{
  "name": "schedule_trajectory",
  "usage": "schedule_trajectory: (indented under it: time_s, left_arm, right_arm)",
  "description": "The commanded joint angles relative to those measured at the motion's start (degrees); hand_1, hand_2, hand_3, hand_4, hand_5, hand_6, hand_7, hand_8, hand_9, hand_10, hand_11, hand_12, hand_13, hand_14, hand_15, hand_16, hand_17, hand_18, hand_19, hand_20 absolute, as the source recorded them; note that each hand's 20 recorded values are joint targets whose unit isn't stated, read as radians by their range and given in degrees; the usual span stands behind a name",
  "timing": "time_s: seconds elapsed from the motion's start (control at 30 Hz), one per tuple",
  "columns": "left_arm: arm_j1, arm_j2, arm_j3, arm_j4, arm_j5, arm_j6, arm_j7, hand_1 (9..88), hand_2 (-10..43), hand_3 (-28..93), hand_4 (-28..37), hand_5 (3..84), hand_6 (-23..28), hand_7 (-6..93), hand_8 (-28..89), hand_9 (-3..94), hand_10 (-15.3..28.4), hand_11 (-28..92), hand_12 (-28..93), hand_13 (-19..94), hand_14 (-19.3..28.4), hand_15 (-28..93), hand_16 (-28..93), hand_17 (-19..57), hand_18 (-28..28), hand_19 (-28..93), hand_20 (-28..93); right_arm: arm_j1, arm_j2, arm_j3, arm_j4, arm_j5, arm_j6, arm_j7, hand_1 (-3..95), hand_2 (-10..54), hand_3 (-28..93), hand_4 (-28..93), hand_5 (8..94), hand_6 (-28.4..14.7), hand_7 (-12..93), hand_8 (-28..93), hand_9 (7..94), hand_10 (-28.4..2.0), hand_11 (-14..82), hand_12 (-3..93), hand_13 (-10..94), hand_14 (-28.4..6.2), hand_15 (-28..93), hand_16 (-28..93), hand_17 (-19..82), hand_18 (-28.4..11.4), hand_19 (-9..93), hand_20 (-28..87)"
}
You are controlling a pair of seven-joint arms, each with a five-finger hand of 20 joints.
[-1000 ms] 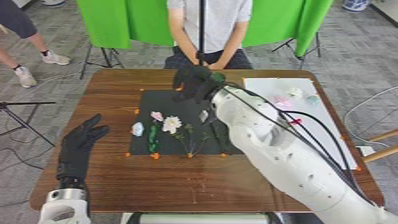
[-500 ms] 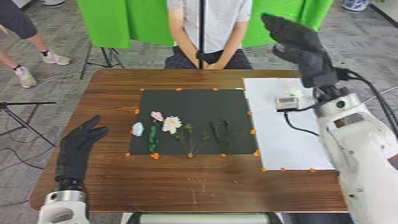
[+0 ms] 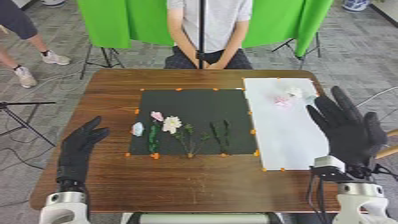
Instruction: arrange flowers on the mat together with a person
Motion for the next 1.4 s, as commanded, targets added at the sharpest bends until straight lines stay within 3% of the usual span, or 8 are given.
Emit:
schedule_trajectory:
  time_s: [0.03, 0.2, 0.5, 1.4]
  left_arm:
    - [0.25, -0.7, 0.57, -0.05, 1.47, -1.27, -0.44, 21.2, 1.4, 69, -26.5, 48.6, 2.6, 12.1, -7, 50.8, 15.1, 21, 14, 39, 17.4, 20, 0, 6.2, 11.5, 11, 16]
    - [1.05, -0.81, 0.55, -0.45, 1.59, -0.96, -0.52, 21.3, 1.5, 69, -26.5, 48.6, 2.6, 12.0, -7, 50.8, 15.0, 21, 14, 39, 17.4, 20, 0, 6.2, 11.5, 11, 15]
    - [-0.21, -0.34, 0.8, -0.02, 1.47, -1.35, -0.97, 21.3, 1.4, 69, -26.3, 48.5, 2.5, 12.1, -6, 50.8, 15.0, 21, 14, 39, 17.4, 20, 0, 6.2, 11.5, 11, 15]
    - [0.41, -0.67, 0.7, -0.19, 1.1, -0.77, -1.16, 21.4, 1.4, 69, -26.2, 48.6, 2.5, 12.1, -7, 50.8, 15.2, 21, 14, 39, 17.5, 20, 0, 6.1, 11.5, 11, 15]
  right_arm:
    - [-2.17, -1.43, -0.74, 0.29, -1.71, 1.8, -1.1, 2.7, 1.6, 78, -19, 40.9, 0.1, 8, -8, 39.7, -13.9, 4.0, 10.0, 28, -10.9, 8, 8, 18, -12.6, 1, 23]
    - [-2.64, -1.89, 0.01, 0.35, -2.79, 0.96, -1.24, 3.3, 1.0, 78, -19, 41.6, 0.1, 9, -8, 40.1, -14.1, 4.1, 10.2, 28, -11.3, 9, 8, 18, -12.8, 1, 23]
    - [-2.35, -2.13, 0.17, 0.49, -3.01, 1.35, -1.43, 4.0, 0.2, 78, -19, 42.1, 0.1, 9, -8, 40.8, -14.1, 4.2, 10.3, 30, -11.8, 10, 8, 19, -13.1, 1, 24]
    - [-2.83, -2.32, -0.3, 0.0, -3.19, 3.83, -1.0, 6.9, -2.4, 79, -19, 45.1, -0.1, 11, -9, 44.5, -14.3, 5.1, 11.5, 34, -12.2, 12, 10, 20, -13.2, 1, 25]
